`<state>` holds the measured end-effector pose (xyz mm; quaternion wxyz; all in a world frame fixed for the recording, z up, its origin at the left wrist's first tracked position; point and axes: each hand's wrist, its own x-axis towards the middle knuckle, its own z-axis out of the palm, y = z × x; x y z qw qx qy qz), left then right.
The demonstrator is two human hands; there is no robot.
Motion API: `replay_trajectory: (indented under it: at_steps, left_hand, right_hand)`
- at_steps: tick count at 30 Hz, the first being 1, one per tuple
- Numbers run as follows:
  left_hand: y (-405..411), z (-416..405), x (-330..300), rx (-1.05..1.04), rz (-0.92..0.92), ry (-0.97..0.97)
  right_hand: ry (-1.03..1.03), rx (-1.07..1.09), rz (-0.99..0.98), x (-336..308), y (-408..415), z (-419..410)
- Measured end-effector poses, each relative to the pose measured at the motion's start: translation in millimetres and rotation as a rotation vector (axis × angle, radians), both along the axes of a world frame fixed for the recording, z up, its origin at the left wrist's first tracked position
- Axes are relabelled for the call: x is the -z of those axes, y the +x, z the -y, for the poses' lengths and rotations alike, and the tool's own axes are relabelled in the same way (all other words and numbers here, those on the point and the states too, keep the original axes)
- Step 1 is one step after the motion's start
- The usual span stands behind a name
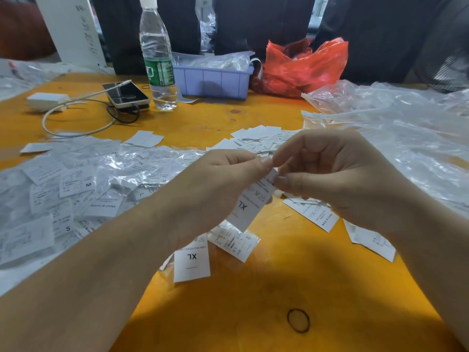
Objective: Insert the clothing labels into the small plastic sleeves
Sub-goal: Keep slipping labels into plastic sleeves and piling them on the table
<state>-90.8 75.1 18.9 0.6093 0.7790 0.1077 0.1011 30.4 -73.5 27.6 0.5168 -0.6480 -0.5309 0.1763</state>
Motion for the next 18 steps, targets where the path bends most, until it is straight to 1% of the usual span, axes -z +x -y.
replay_trajectory:
  at_steps: [7, 11, 13, 16, 18]
  left_hand:
    - [2.0, -8.5, 2.6, -0.099, 0.009, 0.119]
    - [0.2, -13.8, 2.3, -0.163, -0.004, 0.180]
    - [-0.9, -18.2, 1.1, -0.224, -0.009, 0.315]
    - [-2.7, -26.7, 2.8, -0.337, -0.050, 0.592]
    - [-3.6, -32.4, 4.4, -0.431, -0.086, 0.737]
  right_hand:
    - [-0.029, 0.034, -0.028, 0.6, 3.8, 1.2]
    - [-0.117, 0.086, 0.005, -1.4, 8.9, 3.0]
    - [-0.144, 0.180, 0.114, -3.6, 11.8, 5.0]
    - [-0.125, 0.366, 0.329, -7.0, 15.0, 7.8]
    - [-0.082, 0.456, 0.396, -10.1, 16.7, 10.1]
